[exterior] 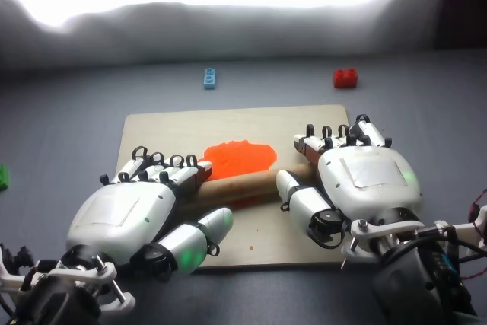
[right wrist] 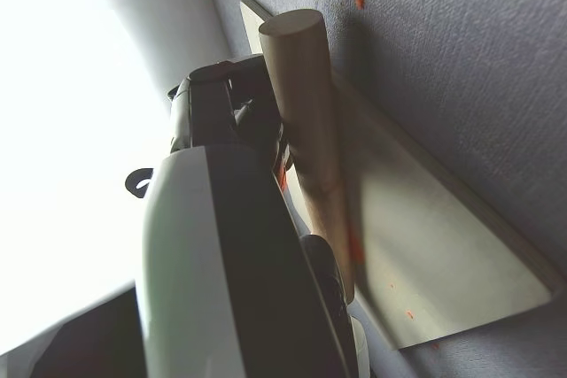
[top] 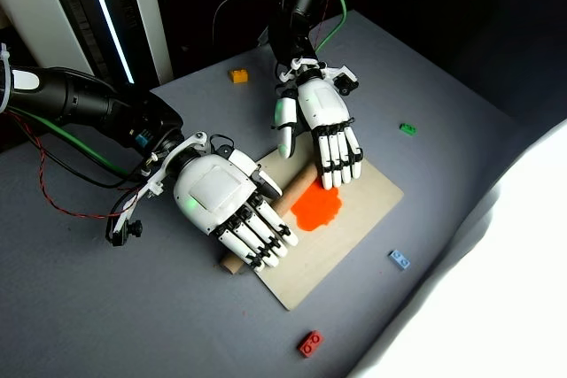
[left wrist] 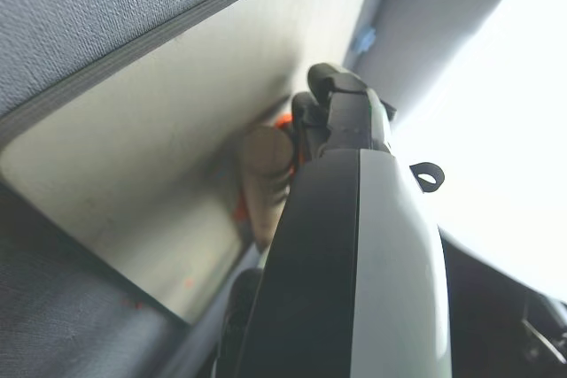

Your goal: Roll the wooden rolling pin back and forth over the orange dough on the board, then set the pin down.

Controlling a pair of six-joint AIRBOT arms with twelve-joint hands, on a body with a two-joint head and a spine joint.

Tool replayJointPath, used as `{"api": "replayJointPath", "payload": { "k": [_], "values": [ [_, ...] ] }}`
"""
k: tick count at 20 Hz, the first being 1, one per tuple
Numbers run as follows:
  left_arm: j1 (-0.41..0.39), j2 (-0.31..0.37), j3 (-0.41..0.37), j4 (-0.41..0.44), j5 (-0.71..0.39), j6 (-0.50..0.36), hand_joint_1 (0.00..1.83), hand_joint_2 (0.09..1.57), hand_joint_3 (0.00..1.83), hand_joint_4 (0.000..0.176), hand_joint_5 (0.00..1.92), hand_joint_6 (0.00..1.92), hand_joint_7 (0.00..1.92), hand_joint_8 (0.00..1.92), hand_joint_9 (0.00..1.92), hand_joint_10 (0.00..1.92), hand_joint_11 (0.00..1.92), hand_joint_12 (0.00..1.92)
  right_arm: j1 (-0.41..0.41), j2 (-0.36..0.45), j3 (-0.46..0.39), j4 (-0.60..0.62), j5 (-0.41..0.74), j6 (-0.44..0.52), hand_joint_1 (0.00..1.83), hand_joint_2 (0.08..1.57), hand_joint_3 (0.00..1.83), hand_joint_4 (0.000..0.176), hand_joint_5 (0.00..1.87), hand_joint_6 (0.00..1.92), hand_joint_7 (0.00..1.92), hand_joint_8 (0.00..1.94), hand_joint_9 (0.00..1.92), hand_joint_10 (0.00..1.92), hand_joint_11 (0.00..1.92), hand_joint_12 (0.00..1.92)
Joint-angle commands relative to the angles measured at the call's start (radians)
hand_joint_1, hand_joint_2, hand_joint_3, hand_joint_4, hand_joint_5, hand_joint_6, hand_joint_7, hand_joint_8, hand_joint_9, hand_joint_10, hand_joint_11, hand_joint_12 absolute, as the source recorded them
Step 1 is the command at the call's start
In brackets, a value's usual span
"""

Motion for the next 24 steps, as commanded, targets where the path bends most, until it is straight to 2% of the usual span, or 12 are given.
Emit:
{"api": "replayJointPath", "payload": {
  "k": [1,4,24],
  "values": [
    [0.002,0.007,0.000,0.056,-0.113,-0.003,0.00,1.42,0.00,0.000,0.33,0.00,0.37,0.00,0.27,0.01,0.00,0.49,0.000,0.009,-0.006,-0.076,0.085,-0.004,0.00,1.43,0.00,0.000,0.45,0.05,0.51,0.01,0.47,0.07,0.00,1.17],
    [0.015,0.004,-0.002,0.060,-0.143,-0.002,0.00,1.43,0.00,0.000,0.32,0.00,0.36,0.00,0.23,0.01,0.00,0.41,-0.003,0.012,-0.012,-0.076,0.087,-0.006,0.00,1.43,0.00,0.000,0.45,0.05,0.50,0.01,0.46,0.07,0.00,1.17],
    [0.057,0.003,-0.035,0.086,-0.176,-0.035,0.00,1.43,0.00,0.000,0.33,0.00,0.37,0.00,0.26,0.01,0.00,0.42,-0.026,0.027,-0.055,-0.081,0.110,-0.022,0.00,1.44,0.00,0.000,0.47,0.05,0.53,0.01,0.49,0.08,0.00,1.20]
  ]
}}
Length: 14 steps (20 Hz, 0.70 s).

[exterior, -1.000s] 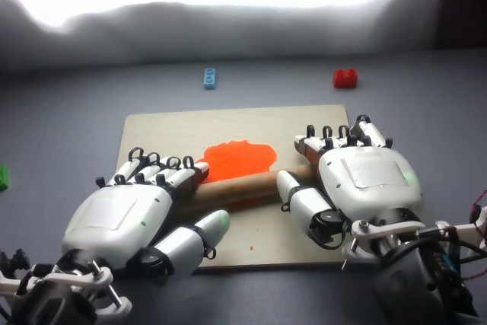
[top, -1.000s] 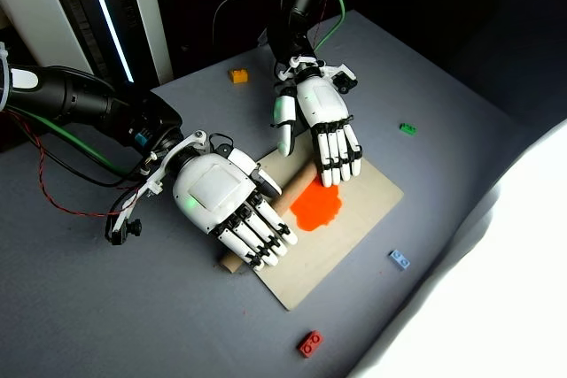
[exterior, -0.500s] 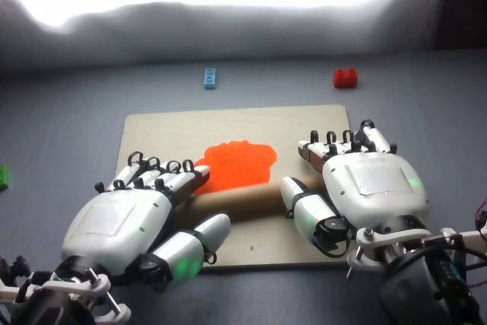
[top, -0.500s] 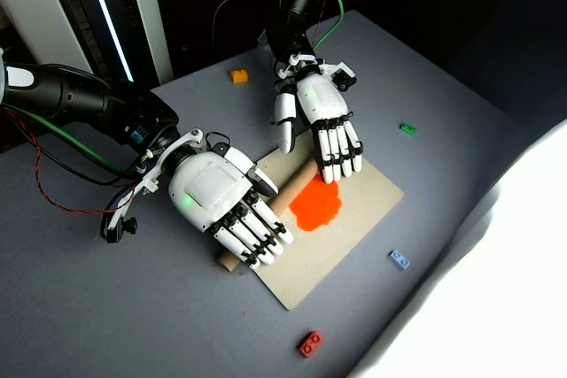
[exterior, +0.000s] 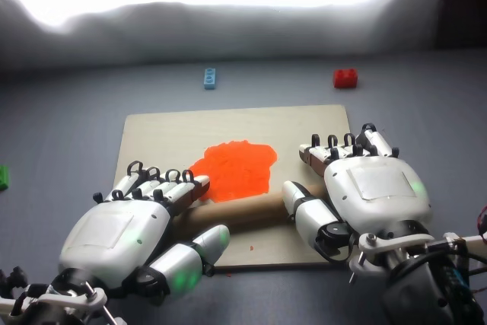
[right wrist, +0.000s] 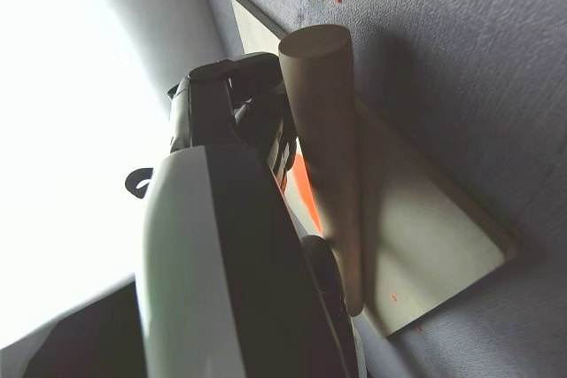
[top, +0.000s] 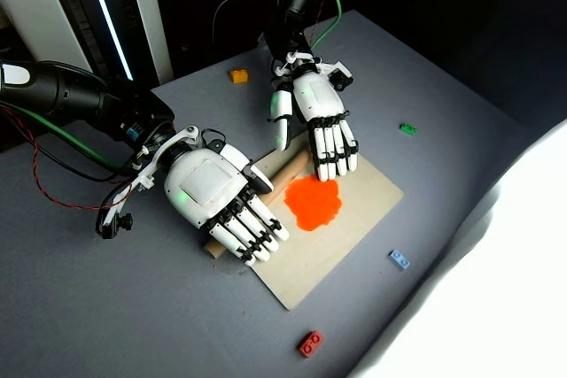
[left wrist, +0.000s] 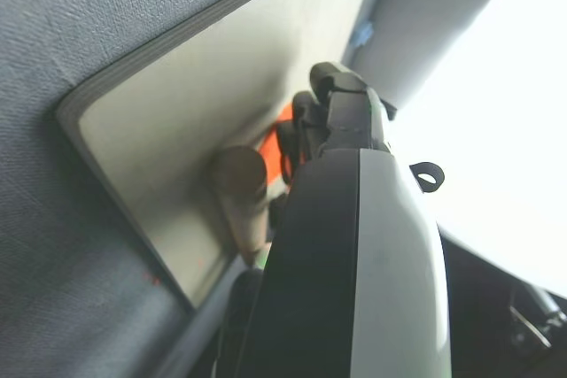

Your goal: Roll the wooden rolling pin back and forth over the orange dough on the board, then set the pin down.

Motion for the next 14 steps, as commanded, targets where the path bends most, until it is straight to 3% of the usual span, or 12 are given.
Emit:
{"api": "replayJointPath", "payload": {
  "k": [1,14],
  "values": [
    [-0.001,0.005,-0.005,0.051,-0.110,0.000,0.00,1.43,0.00,0.000,0.33,0.00,0.37,0.00,0.26,0.01,0.00,0.42,-0.001,0.007,-0.006,-0.079,0.082,-0.002,0.00,1.44,0.00,0.000,0.47,0.05,0.53,0.01,0.49,0.08,0.00,1.20],
    [0.018,0.021,-0.025,0.060,-0.118,-0.003,0.00,1.42,0.00,0.000,0.34,0.00,0.37,0.00,0.26,0.01,0.00,0.46,-0.008,0.022,-0.027,-0.088,0.087,-0.002,0.00,1.44,0.00,0.000,0.45,0.04,0.52,0.00,0.48,0.07,0.00,1.19]
  ]
}}
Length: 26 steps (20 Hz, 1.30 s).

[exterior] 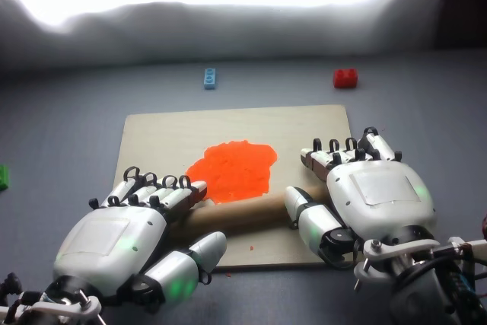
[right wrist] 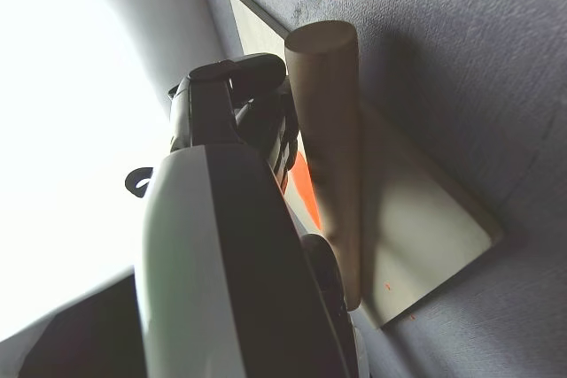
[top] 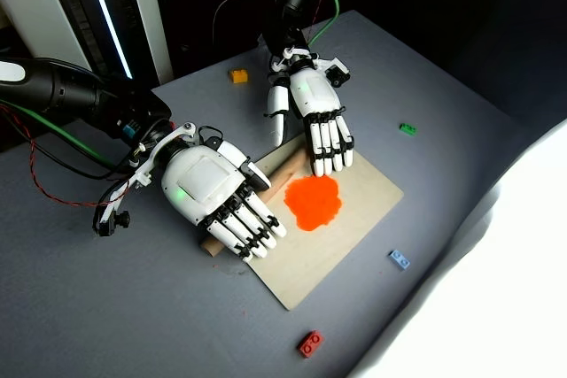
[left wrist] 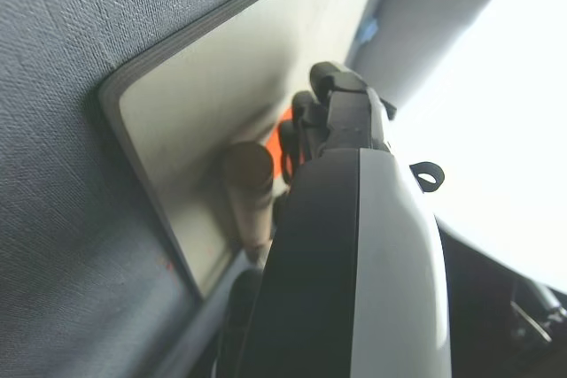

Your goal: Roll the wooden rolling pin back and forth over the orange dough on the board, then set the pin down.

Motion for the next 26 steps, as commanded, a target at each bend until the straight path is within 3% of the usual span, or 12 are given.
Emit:
{"api": "replayJointPath", "payload": {
  "k": [1,26],
  "values": [
    [-0.002,0.008,-0.003,0.054,-0.107,-0.002,0.00,1.43,0.00,0.000,0.33,0.00,0.37,0.00,0.26,0.00,0.00,0.46,0.002,0.005,-0.003,-0.076,0.086,-0.001,0.00,1.44,0.00,0.000,0.46,0.04,0.53,0.01,0.49,0.08,0.00,1.22],
    [0.004,0.010,0.005,0.098,-0.127,-0.021,0.00,1.43,0.00,0.000,0.33,0.00,0.38,0.00,0.27,0.00,0.00,0.46,-0.032,0.021,-0.032,-0.121,0.094,-0.002,0.00,1.43,0.00,0.000,0.46,0.04,0.52,0.00,0.49,0.08,0.00,1.22]
  ]
}}
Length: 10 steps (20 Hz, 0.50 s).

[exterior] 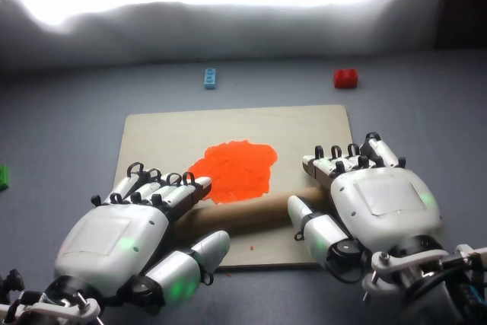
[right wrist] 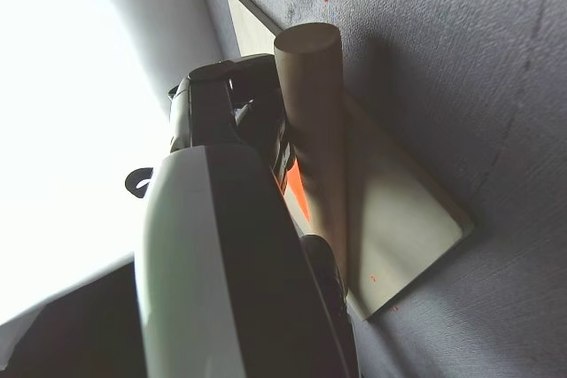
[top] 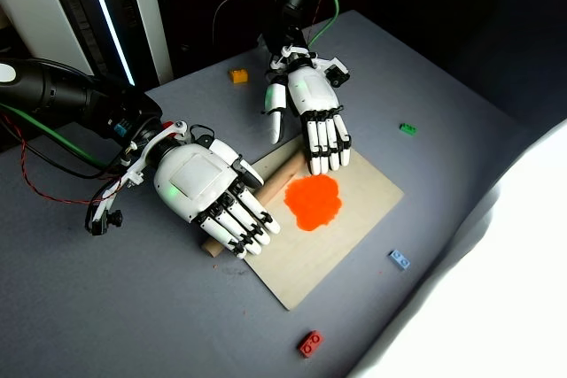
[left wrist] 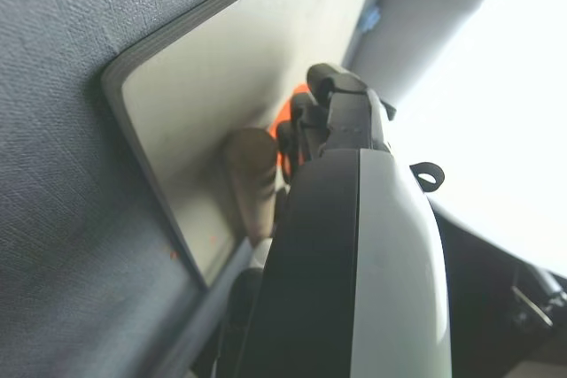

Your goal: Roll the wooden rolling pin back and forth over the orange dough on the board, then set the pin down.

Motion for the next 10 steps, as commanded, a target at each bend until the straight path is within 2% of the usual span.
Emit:
{"api": "replayJointPath", "payload": {
  "k": [1,10],
  "values": [
    [-0.007,0.009,0.004,0.052,-0.104,-0.003,0.00,1.43,0.00,0.000,0.33,0.00,0.38,0.00,0.27,0.00,0.00,0.46,-0.003,0.006,-0.008,-0.077,0.086,-0.002,0.00,1.43,0.00,0.000,0.46,0.04,0.52,0.00,0.49,0.08,0.00,1.22],
    [-0.050,0.031,0.021,0.065,-0.059,-0.001,0.00,1.43,0.00,0.000,0.33,0.00,0.38,0.00,0.27,0.00,0.00,0.46,-0.007,0.013,-0.019,-0.077,0.090,-0.006,0.00,1.43,0.00,0.000,0.46,0.04,0.52,0.00,0.49,0.08,0.00,1.22]
  ]
}}
